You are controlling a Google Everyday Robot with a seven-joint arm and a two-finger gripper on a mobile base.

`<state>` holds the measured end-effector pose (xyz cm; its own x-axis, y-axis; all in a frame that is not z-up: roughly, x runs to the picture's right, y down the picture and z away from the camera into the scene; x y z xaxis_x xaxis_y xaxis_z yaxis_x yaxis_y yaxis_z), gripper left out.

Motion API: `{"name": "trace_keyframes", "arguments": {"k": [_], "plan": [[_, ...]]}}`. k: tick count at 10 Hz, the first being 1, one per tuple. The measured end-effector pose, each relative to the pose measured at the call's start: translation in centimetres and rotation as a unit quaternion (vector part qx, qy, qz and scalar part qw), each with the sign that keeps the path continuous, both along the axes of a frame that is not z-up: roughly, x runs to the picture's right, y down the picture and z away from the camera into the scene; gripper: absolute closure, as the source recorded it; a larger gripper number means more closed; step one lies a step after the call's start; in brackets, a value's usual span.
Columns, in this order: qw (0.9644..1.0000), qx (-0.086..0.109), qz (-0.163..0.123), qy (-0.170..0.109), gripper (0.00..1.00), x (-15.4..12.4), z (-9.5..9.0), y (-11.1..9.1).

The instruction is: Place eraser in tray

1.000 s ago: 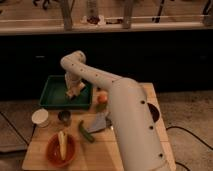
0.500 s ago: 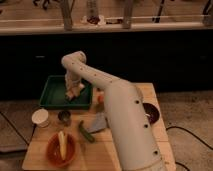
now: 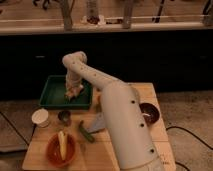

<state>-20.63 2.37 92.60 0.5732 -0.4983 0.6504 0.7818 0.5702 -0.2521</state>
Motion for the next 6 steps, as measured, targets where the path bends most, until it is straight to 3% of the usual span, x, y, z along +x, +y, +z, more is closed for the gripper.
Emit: {"name": "trace_keyframes", "arguments": {"k": [6], "plan": [[0.9999,-0.002,-0.012,-0.006,0.2,-0.17,-0.24,0.21]]}}
